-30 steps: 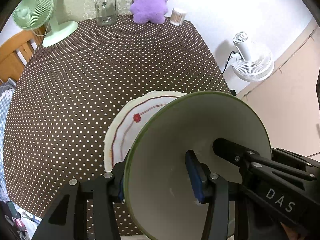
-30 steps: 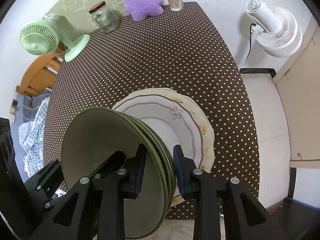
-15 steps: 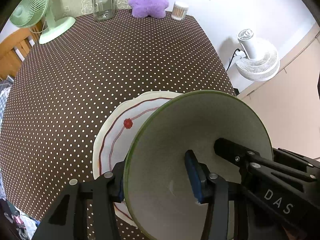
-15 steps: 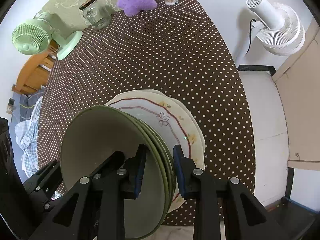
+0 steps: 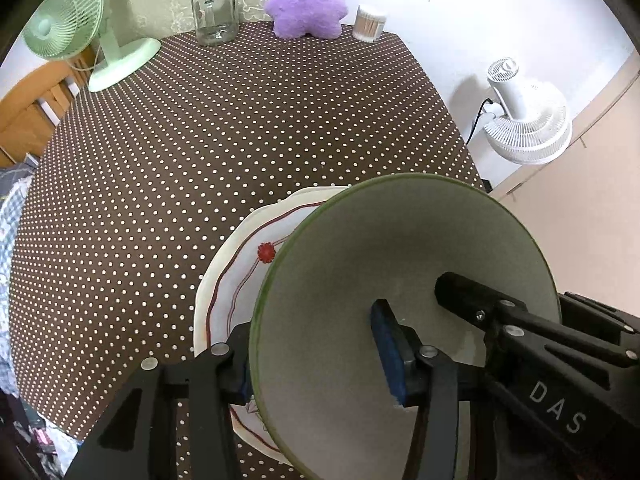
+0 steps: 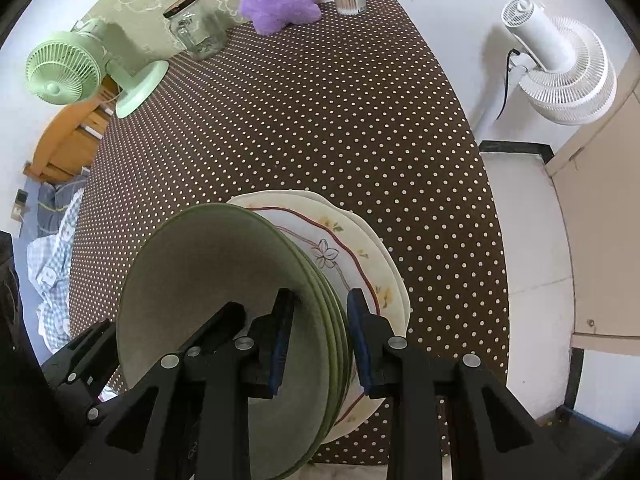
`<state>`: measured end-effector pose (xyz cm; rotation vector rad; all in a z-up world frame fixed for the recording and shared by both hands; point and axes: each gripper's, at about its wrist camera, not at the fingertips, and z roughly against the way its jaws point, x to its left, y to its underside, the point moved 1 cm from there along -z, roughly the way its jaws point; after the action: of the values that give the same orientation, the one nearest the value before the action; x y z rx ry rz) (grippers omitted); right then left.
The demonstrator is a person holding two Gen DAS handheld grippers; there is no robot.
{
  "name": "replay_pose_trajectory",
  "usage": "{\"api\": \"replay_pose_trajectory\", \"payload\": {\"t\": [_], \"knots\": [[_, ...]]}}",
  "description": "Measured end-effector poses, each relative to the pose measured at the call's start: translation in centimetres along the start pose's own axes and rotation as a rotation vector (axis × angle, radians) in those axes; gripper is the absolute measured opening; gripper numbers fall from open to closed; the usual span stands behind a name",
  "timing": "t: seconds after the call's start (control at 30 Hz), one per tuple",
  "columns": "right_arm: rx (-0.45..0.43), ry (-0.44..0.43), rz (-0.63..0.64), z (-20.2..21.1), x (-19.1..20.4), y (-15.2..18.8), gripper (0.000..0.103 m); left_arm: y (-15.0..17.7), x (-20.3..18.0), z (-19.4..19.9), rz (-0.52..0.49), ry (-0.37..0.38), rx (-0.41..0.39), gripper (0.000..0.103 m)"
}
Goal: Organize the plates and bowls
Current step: 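Carry the bowl stack with both grippers over the white plate stack, then lower the bowls onto the plate stack and open both grippers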
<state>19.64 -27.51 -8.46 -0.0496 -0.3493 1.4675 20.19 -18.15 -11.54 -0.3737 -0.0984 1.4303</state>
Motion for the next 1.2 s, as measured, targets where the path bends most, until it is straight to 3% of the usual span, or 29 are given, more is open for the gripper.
{"api": "replay_pose_trajectory", "payload": {"t": [0.17, 0.3, 0.6, 0.67, 1.0, 1.2], "knots": [[0.009, -0.006, 0.005, -0.3, 0.0, 0.5, 0.034, 0.8, -0.6, 0.1, -0.031, -0.03, -0.005, 0.064], [-0.003, 0.006, 0.007, -0.1, 0.1, 1.1, 0.053, 1.2, -0.3, 0.2, -0.029, -0.039, -0.01, 0.069], [-0.096, 0.075, -0.001, 1.8, 0.9, 2.4, 0.067, 1.7, 0.5, 2.1, -0.086, -0.033, -0.083, 0.077], [-0.127, 0.113, -0.012, 2.5, 1.3, 2.7, 0.069, 1.8, 1.1, 3.1, -0.111, -0.036, -0.119, 0.085], [-0.303, 0.266, -0.062, 6.1, 6.5, 5.0, 0.072, 2.7, 6.7, 8.1, -0.122, -0.049, -0.232, 0.087], [-0.41, 0.259, -0.06, 7.5, 10.8, 6.5, 0.072, 3.7, 10.4, 10.9, -0.125, -0.098, -0.333, 0.087]]}}
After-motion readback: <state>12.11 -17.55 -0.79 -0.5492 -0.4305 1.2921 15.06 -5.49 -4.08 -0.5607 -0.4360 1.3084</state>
